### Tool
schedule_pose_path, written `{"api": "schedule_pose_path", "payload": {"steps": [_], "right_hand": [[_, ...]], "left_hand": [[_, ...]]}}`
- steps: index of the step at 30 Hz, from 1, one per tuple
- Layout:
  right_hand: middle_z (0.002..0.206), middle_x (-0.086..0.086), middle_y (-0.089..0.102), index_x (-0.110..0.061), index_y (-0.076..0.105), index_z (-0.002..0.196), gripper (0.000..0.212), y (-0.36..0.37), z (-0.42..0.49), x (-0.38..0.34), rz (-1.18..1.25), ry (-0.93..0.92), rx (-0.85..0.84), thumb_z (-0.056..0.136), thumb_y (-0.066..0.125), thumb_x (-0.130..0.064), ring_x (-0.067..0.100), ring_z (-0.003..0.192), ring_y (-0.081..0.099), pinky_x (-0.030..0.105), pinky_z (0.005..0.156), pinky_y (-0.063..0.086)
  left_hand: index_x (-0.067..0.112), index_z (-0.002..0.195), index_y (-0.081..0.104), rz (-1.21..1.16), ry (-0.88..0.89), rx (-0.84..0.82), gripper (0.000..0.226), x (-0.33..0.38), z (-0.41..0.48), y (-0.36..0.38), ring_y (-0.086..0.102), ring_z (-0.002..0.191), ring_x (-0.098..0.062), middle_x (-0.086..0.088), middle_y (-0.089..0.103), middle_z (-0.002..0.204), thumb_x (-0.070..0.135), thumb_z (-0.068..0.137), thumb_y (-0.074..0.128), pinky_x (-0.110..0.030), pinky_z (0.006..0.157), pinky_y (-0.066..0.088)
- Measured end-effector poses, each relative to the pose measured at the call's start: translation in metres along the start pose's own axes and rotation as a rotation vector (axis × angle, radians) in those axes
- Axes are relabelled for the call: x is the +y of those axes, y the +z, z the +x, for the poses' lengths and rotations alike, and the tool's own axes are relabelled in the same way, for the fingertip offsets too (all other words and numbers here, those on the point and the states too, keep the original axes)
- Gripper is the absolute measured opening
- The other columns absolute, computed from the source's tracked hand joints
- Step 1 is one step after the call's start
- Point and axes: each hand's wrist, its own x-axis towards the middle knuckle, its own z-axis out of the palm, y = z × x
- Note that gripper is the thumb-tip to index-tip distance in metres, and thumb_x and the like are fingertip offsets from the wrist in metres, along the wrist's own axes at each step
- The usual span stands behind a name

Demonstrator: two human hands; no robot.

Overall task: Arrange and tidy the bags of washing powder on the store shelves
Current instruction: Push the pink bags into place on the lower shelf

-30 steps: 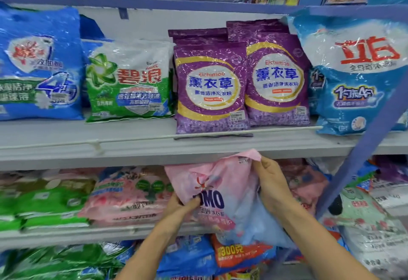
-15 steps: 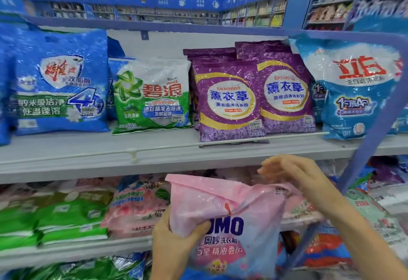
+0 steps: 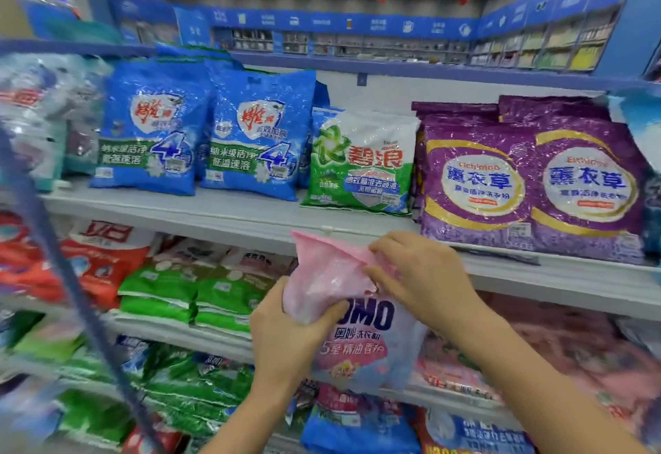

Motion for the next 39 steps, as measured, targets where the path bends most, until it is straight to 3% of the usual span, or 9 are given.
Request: {"api": "schedule_pose_path", "payload": {"steps": [4,10,14,18,20,22,25,31,39], "right_hand": [[0.063,0.008,0.062,-0.010,0.060,0.068,0.033,0.007,0.023,-0.026,0.170,0.057,0.188,0.093,0.050,-0.029,0.030,0.060,0.058,0.034,0.053,0.039],[0.068,0.010,0.065,-0.009,0.064,0.075,0.034,-0.015,0.074,-0.089,0.268,-0.158,0.255,0.096,0.050,-0.032,0.030,0.064,0.060,0.032,0.056,0.037],[0.076,0.012,0.067,-0.009,0.063,0.081,0.034,-0.033,0.113,-0.148,0.287,-0.323,0.319,0.097,0.047,-0.034,0.033,0.074,0.060,0.035,0.060,0.037],[0.076,0.015,0.066,-0.007,0.060,0.076,0.034,-0.036,0.144,-0.211,0.357,-0.462,0.400,0.097,0.048,-0.032,0.036,0.073,0.059,0.032,0.057,0.026],[0.075,0.016,0.065,-0.007,0.059,0.076,0.035,-0.027,0.160,-0.239,0.391,-0.491,0.409,0.097,0.048,-0.032,0.036,0.073,0.057,0.033,0.057,0.026],[0.071,0.018,0.064,-0.005,0.059,0.075,0.034,-0.013,0.176,-0.268,0.411,-0.506,0.419,0.097,0.049,-0.029,0.037,0.068,0.057,0.034,0.056,0.030],[0.058,0.018,0.060,-0.001,0.056,0.069,0.030,0.012,0.198,-0.312,0.425,-0.526,0.498,0.093,0.054,-0.019,0.034,0.050,0.056,0.030,0.052,0.028],[0.051,0.015,0.058,0.000,0.055,0.066,0.025,0.051,0.255,-0.432,0.454,-0.605,0.584,0.087,0.058,-0.012,0.030,0.039,0.054,0.026,0.047,0.032],[0.057,0.007,0.052,-0.007,0.057,0.072,0.033,0.088,0.332,-0.558,0.516,-0.558,0.365,0.096,0.051,-0.029,0.023,0.053,0.048,0.025,0.051,0.020]], "left_hand": [[0.023,0.080,0.064,0.097,0.063,0.133,0.048,0.016,-0.001,-0.025,0.065,0.075,-0.026,0.001,0.068,0.076,0.060,0.052,0.076,-0.051,0.069,0.053],[0.035,0.091,0.055,0.121,0.016,0.351,0.056,0.031,-0.003,-0.092,0.065,0.084,-0.009,0.011,0.067,0.090,0.066,0.049,0.073,-0.032,0.070,0.054],[0.034,0.106,0.048,0.210,0.026,0.345,0.064,0.035,-0.011,-0.164,0.063,0.093,-0.022,-0.001,0.062,0.104,0.059,0.054,0.074,-0.044,0.078,0.054],[0.041,0.107,0.050,0.205,-0.055,0.202,0.051,0.037,-0.021,-0.224,0.061,0.092,0.008,0.021,0.064,0.103,0.040,0.067,0.080,-0.032,0.085,0.053],[0.031,0.095,0.055,0.158,-0.028,0.211,0.042,0.038,-0.021,-0.251,0.062,0.077,0.016,0.021,0.070,0.083,0.054,0.067,0.075,-0.014,0.072,0.052],[0.028,0.090,0.058,0.122,-0.016,0.299,0.026,0.037,-0.016,-0.284,0.064,0.070,0.014,0.012,0.071,0.079,0.045,0.073,0.070,-0.006,0.060,0.047],[0.027,0.090,0.061,0.092,-0.038,0.355,0.011,0.029,-0.006,-0.345,0.069,0.065,0.001,0.013,0.074,0.076,0.020,0.082,0.065,-0.011,0.052,0.050],[0.027,0.094,0.066,0.148,-0.047,0.363,0.041,0.026,0.027,-0.485,0.072,0.076,-0.012,0.008,0.075,0.087,0.055,0.063,0.071,-0.020,0.061,0.054],[0.020,0.093,0.070,0.068,-0.047,0.373,0.037,0.007,0.070,-0.619,0.073,0.074,-0.019,-0.003,0.076,0.086,0.046,0.066,0.071,-0.021,0.058,0.054]]}}
